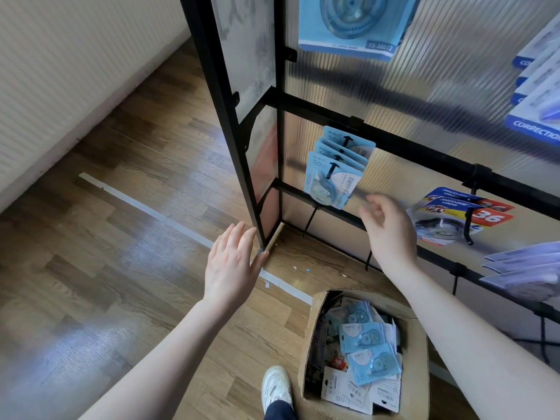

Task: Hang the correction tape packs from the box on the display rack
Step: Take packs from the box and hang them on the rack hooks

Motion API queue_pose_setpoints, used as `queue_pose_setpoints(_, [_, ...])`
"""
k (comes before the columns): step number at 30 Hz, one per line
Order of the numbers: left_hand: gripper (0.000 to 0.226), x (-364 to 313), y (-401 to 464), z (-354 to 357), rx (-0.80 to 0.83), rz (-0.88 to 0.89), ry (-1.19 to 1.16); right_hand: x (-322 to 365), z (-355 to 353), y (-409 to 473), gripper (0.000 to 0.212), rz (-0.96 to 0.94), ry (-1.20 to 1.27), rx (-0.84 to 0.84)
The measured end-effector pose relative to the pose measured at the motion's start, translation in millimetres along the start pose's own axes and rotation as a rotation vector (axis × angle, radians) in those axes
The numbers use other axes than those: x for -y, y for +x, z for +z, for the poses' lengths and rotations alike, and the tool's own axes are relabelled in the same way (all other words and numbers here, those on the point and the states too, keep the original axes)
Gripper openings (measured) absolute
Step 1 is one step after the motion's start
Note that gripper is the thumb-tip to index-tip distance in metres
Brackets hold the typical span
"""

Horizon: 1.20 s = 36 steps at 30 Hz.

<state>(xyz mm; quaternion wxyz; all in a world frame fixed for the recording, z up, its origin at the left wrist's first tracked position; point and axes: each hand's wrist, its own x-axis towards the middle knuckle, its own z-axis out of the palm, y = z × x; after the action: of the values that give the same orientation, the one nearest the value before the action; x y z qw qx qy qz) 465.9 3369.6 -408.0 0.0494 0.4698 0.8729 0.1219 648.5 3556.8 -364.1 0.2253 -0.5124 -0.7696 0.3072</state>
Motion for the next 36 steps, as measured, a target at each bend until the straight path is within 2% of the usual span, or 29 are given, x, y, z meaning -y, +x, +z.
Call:
queue_pose_setpoints(10, [0.051,-50.4,-13.1,6.0,0.044,0.069,-0.001,-58.7,-42.3,-59.5,0.034,-0.109,-0.386,0.041])
queue_pose_setpoints(17, [0.054,-104.4,-53.1,23.1,0.125,0.094,0.011,-121.6,-75.0,-112.1,0.035,-0.006,-0.400,0.036])
queue_pose_setpoints(22, [0.056,-147.8,-101.4,48.0,0.165,0.070,0.043,-180.0,-107.0,-158.9,0.040,0.096,-0.409,0.123])
queue_pose_setpoints(28, [0.056,-196.2,-157.7,65.0,0.203,0.006,0.061,-232.7,-141.6,-197.0,0.041,0.067,-0.432,0.172])
queue_pose_setpoints(32, [0.071,-218.8,-182.5,70.2,0.226,-0.024,0.088,-250.9,-156.4,-213.7,0.042,0.043,-0.451,0.178])
queue_pose_setpoints(36, [0.071,-224.9,-192.9,83.5,0.246,-0.009,0.091,-268.1,-154.9,-222.9,0.044,0.007,-0.463,0.145])
